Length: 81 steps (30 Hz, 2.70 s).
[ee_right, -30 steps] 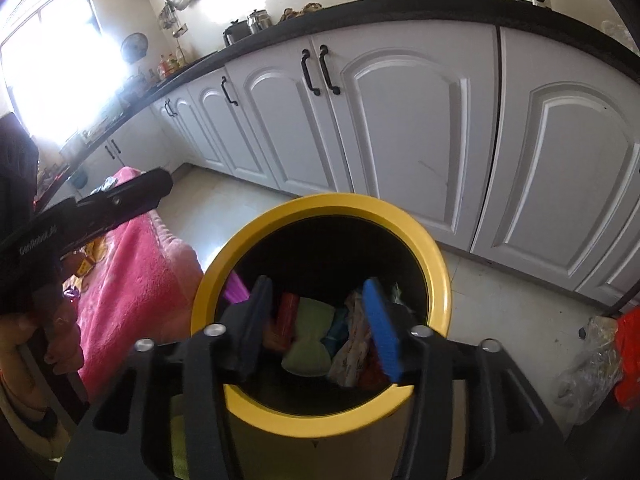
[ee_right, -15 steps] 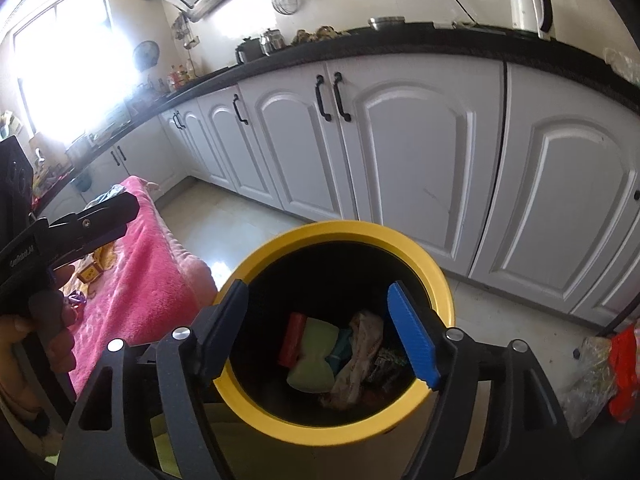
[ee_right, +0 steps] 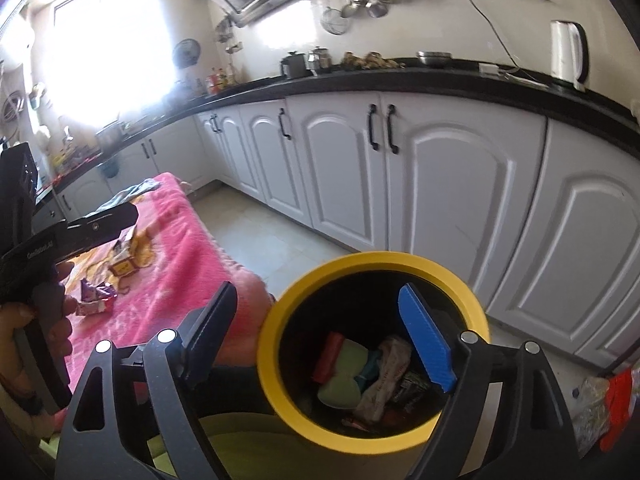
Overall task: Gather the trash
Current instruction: 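Move both empty tools back over the blanket toward the remaining wrappers, then grasp the purple wrapper with the left tool while the right tool grasps the white bar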
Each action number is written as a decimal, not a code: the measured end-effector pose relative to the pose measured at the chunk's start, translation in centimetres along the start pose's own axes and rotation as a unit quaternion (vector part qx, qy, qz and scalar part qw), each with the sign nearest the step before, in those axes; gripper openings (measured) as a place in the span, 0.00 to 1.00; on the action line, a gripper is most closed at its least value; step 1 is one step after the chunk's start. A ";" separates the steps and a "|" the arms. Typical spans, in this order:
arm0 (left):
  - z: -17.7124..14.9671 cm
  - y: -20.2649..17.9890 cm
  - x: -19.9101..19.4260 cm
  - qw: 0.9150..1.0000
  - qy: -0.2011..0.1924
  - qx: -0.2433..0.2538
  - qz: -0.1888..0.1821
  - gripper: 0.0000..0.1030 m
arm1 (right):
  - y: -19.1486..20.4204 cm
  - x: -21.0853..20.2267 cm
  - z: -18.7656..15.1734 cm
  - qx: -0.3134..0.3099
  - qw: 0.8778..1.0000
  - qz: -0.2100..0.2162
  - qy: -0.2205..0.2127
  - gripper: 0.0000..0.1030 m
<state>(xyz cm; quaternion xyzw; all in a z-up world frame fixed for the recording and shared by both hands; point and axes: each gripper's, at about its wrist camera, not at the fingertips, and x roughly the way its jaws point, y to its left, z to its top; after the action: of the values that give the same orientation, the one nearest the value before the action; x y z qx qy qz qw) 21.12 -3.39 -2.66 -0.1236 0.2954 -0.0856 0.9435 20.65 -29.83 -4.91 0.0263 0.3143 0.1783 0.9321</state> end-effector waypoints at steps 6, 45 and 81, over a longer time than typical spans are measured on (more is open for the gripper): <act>0.4 3.2 -2.5 0.999 -0.022 -0.021 0.024 0.89 | 3.3 0.2 0.5 -0.033 0.999 0.023 0.000 0.80; -3.4 20.4 -9.9 0.983 -0.001 -0.140 0.116 0.66 | 23.4 10.2 3.0 -0.134 0.973 0.176 0.059 0.84; -6.0 20.8 -4.3 0.987 0.092 -0.110 0.067 0.18 | 27.8 26.0 3.5 -0.086 0.936 0.226 0.254 0.47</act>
<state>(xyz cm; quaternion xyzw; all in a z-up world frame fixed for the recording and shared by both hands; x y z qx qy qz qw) 16.02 16.41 -11.02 -0.1981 0.3965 0.0002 0.8964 33.16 5.49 -12.68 -0.0303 0.5099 0.4114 0.7549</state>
